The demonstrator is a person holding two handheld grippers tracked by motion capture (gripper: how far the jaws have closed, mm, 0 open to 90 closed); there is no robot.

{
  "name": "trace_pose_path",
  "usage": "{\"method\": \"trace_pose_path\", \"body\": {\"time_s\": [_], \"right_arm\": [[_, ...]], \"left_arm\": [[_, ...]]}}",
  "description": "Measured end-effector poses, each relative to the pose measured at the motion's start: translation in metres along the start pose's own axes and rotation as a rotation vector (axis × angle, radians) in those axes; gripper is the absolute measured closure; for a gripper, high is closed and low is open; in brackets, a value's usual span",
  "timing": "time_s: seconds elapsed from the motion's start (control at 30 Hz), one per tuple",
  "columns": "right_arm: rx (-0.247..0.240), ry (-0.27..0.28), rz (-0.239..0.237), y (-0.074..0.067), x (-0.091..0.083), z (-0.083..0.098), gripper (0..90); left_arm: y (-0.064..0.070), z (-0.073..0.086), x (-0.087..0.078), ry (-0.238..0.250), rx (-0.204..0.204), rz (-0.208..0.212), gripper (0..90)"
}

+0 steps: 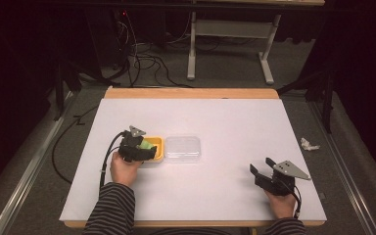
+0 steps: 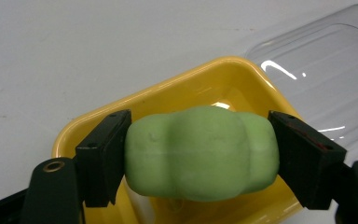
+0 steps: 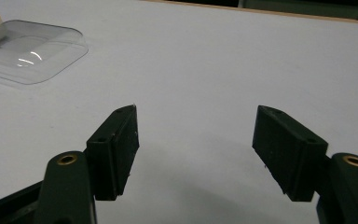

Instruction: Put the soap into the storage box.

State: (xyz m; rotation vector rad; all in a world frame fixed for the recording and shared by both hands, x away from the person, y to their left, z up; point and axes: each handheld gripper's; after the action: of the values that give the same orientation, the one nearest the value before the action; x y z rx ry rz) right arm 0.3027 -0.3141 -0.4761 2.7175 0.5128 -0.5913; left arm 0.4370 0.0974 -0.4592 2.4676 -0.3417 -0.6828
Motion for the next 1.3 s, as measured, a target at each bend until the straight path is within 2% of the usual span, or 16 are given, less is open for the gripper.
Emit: {"method": "trace_pose_path", "body": {"time_s": [0.17,0.37,0.47,0.67,0.97,1.1,1.3], "right_arm": [[0.003,0.0,-0.002,0.0,0.0,0.0,31.9],[0.005,-0.001,-0.004,0.0,0.0,0.0,31.9],[0.003,-0.003,-0.005,0.0,0.0,0.0,31.9],[-0.002,-0.007,-0.006,0.0,0.001,0.0,31.9],[0.001,-0.013,-0.009,0.0,0.002,-0.001,31.9],[0.001,-0.015,-0.008,0.0,0.002,-0.001,32.0],[-0.002,-0.014,-0.009,0.0,0.002,-0.001,32.0]], "left_arm": [[-0.002,-0.001,-0.002,-0.018,-0.013,-0.005,25.2],[-0.009,0.003,-0.003,-0.039,0.021,-0.041,25.2],[-0.012,0.002,-0.004,-0.033,-0.003,-0.037,25.2],[-0.013,0.001,-0.004,-0.03,-0.001,-0.041,25.1],[-0.017,0.003,0.002,-0.015,0.011,-0.081,25.0],[-0.017,0.003,0.004,-0.012,0.011,-0.083,24.7],[-0.017,0.0,0.002,0.002,-0.012,-0.064,22.9]]}}
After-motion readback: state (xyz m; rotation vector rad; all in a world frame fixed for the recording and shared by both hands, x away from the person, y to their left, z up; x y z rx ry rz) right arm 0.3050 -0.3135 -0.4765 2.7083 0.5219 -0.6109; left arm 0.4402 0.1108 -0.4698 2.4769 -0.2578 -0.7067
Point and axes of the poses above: each handheld gripper's, and its own axes: x roughly forward along the jaws, z roughly out of its underside, y roughly to its right, and after that the axes turned 15 degrees about -x, right-handed
